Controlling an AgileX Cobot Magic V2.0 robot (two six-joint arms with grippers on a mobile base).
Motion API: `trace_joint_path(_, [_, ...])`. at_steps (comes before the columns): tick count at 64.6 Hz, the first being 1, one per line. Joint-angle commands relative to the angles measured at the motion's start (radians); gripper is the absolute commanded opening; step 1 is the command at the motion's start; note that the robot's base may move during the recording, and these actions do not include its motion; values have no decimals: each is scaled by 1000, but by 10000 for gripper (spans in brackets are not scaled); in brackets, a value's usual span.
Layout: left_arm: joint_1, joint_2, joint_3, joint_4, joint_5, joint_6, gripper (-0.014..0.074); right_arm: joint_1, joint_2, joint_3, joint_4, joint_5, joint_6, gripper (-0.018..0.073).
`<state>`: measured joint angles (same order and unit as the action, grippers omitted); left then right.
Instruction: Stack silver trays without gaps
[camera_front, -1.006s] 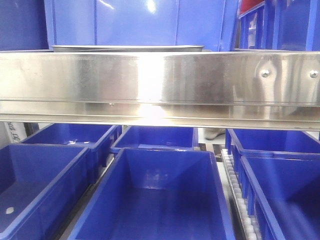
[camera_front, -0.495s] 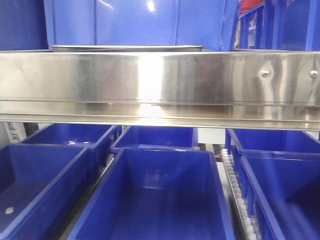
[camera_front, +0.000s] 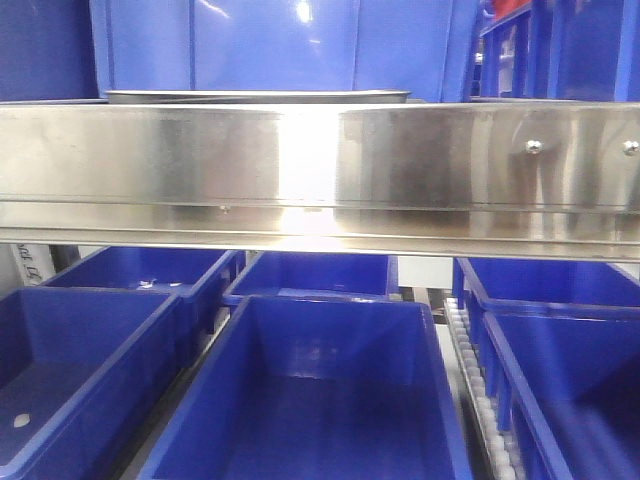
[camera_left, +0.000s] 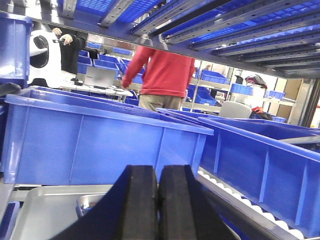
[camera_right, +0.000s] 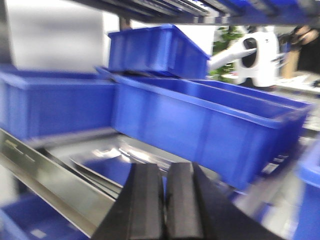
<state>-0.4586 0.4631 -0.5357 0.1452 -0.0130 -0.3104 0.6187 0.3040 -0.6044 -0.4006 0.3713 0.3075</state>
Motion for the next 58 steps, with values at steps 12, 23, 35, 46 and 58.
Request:
trace_joint_path(12, [-7, -7, 1, 5, -14, 4, -8, -220, -71, 193, 252, -118, -236, -22])
trace_joint_path(23, [-7, -7, 1, 5, -14, 4, -8, -445, -123, 377, 474, -333, -444, -22])
trace_joint_path(35, [-7, -7, 1, 5, -14, 4, -8, -618, -257, 525, 474, -335, -442, -22])
trace_joint_path(46, [-7, -10, 1, 5, -9, 4, -8, -678, -304, 604, 474, -328, -442, -22])
trace_joint_path(58, [-7, -10, 1, 5, -9, 4, -8, -678, -304, 604, 474, -276, -438, -22])
